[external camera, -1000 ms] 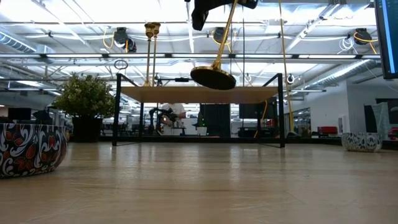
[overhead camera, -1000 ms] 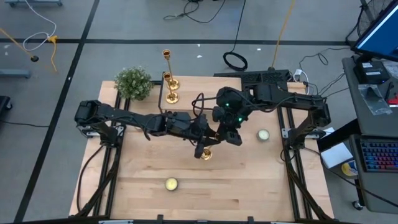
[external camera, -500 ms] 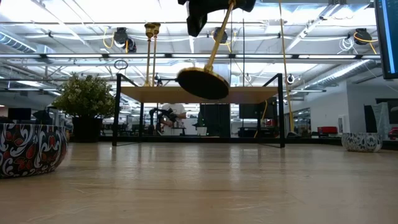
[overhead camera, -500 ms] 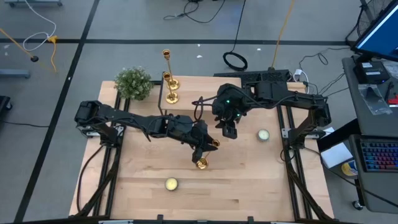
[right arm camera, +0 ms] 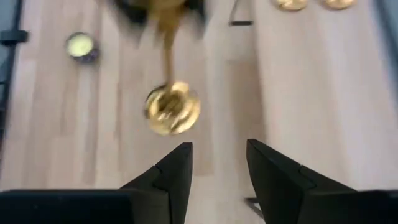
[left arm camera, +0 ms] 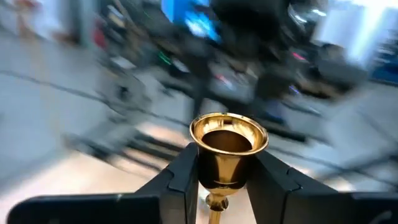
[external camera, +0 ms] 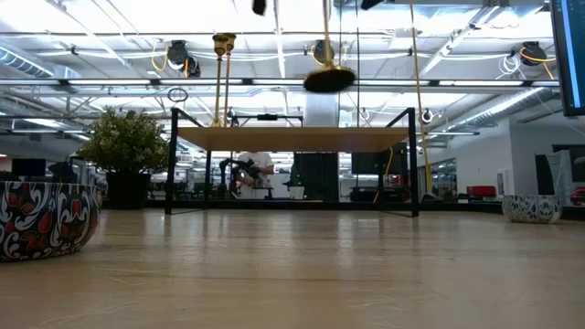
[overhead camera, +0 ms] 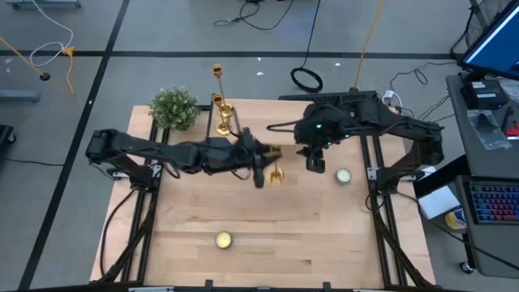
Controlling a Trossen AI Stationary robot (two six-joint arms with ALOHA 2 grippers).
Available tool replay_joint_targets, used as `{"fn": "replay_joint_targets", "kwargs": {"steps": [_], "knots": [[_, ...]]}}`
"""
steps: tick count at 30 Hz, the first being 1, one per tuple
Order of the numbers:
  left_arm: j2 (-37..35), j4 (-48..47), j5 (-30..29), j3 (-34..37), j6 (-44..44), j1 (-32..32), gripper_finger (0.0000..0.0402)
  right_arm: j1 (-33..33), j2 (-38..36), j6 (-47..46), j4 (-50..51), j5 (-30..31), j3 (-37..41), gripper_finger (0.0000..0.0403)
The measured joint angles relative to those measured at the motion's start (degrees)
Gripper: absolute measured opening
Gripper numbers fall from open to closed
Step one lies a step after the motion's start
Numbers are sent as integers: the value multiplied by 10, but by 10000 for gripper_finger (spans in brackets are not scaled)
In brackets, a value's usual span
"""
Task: Pick & Place candle stick holders
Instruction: Put the gold candle holder on the shelf
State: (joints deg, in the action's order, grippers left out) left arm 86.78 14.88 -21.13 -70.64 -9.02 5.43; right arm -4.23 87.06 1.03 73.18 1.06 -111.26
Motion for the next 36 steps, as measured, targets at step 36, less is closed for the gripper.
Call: {"fn": "replay_joint_targets", "kwargs": {"steps": [36], "knots": [[40,-59,-285,-92,53,-141,117,-2,-37,61,-58,35,75,144]]}}
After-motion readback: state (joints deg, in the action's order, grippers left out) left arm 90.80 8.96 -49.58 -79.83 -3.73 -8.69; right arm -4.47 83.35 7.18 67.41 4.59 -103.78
